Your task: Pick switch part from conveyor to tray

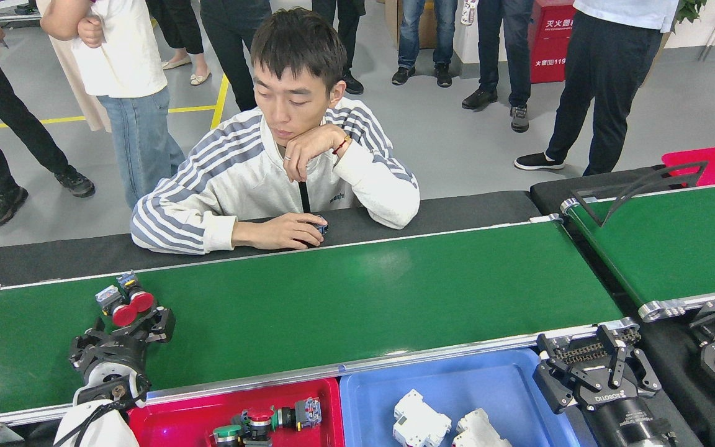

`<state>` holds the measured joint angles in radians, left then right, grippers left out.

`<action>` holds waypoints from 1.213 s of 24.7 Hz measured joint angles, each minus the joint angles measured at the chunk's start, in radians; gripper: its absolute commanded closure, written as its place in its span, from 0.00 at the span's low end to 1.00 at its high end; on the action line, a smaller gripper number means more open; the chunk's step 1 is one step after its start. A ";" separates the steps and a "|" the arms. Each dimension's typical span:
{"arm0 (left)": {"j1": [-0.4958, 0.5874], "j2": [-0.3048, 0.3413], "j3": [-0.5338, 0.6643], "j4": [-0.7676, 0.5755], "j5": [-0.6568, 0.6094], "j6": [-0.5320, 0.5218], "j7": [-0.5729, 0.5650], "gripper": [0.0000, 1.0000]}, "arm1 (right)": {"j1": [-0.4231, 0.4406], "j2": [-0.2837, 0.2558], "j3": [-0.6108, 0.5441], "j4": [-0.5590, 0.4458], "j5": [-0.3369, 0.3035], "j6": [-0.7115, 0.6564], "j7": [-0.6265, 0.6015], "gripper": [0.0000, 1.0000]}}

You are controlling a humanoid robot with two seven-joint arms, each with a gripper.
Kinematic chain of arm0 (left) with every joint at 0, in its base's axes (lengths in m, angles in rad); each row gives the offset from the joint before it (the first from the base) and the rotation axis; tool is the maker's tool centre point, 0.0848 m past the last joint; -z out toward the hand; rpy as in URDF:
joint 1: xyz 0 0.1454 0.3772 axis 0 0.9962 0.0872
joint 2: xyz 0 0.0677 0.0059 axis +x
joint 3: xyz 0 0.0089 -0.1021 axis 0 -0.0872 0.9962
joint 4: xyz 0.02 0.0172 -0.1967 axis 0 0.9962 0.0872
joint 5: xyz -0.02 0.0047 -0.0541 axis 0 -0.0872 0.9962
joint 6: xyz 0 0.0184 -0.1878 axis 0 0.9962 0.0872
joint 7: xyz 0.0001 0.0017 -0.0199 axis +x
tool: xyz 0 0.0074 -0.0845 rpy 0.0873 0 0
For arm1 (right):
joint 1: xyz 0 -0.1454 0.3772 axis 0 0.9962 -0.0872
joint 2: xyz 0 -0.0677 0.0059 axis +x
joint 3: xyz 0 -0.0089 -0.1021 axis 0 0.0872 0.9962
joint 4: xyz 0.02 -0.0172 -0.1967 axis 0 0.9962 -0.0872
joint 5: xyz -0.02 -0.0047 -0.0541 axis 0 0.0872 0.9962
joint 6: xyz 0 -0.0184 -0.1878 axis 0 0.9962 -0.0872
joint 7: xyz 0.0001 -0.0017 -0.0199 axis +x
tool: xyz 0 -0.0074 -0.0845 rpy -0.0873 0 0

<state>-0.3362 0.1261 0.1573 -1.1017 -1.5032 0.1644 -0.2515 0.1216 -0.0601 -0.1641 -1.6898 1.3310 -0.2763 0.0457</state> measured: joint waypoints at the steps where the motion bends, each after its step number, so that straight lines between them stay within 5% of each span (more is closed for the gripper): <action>1: -0.014 0.008 0.000 0.026 0.000 0.010 0.002 0.00 | 0.000 0.000 0.001 0.000 0.000 -0.001 0.000 0.01; 10: -0.150 0.085 0.000 0.279 0.000 0.135 0.029 0.03 | -0.027 0.000 0.027 0.002 0.000 -0.040 0.000 0.01; 17: -0.179 0.102 0.000 0.354 0.003 0.185 0.083 0.40 | -0.038 -0.018 0.050 0.016 0.000 -0.044 0.000 0.01; 30: -0.172 0.101 0.000 0.345 0.008 0.192 0.126 0.48 | -0.045 -0.018 0.051 0.018 0.000 -0.045 0.000 0.01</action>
<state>-0.5085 0.2274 0.1578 -0.7572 -1.4953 0.3567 -0.1256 0.0770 -0.0782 -0.1132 -1.6720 1.3310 -0.3210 0.0457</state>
